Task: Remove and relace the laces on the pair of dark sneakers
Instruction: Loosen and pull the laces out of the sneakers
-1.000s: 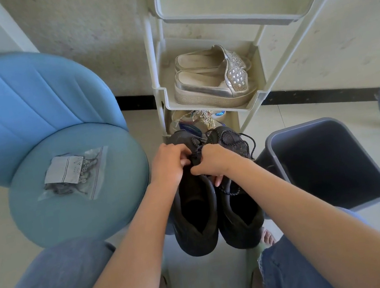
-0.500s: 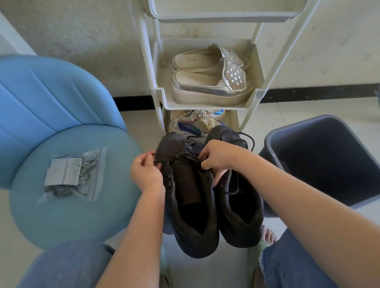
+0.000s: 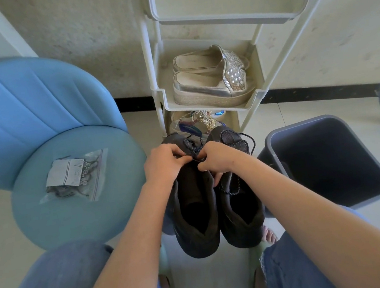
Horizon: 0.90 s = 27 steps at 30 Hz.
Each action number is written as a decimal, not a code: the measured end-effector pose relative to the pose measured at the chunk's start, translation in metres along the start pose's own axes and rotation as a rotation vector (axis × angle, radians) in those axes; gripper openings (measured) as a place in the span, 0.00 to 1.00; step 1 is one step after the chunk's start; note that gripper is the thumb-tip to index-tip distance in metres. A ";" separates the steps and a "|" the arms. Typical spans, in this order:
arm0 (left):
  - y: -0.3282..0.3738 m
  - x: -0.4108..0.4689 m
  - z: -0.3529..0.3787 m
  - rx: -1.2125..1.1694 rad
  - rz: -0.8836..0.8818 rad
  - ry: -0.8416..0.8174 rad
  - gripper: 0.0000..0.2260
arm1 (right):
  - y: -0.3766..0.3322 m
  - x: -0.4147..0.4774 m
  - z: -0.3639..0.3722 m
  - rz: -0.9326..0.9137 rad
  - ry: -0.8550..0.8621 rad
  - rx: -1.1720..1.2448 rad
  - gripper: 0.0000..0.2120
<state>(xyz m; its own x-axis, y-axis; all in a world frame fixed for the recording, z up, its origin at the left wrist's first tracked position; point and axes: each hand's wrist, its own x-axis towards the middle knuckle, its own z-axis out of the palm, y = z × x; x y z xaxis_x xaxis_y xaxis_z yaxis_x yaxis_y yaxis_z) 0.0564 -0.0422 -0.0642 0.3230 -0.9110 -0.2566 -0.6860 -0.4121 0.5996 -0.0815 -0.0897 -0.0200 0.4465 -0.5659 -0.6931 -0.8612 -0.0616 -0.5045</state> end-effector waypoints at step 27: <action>0.004 -0.008 0.003 -0.467 -0.157 0.083 0.09 | -0.003 -0.003 -0.003 0.069 0.011 -0.034 0.13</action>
<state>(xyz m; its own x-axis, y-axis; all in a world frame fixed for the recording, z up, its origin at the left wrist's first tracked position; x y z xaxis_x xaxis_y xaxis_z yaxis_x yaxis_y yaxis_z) 0.0497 -0.0368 -0.0620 0.4628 -0.8264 -0.3207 -0.2659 -0.4745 0.8391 -0.0811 -0.0902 -0.0150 0.3834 -0.5784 -0.7200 -0.8976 -0.0496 -0.4381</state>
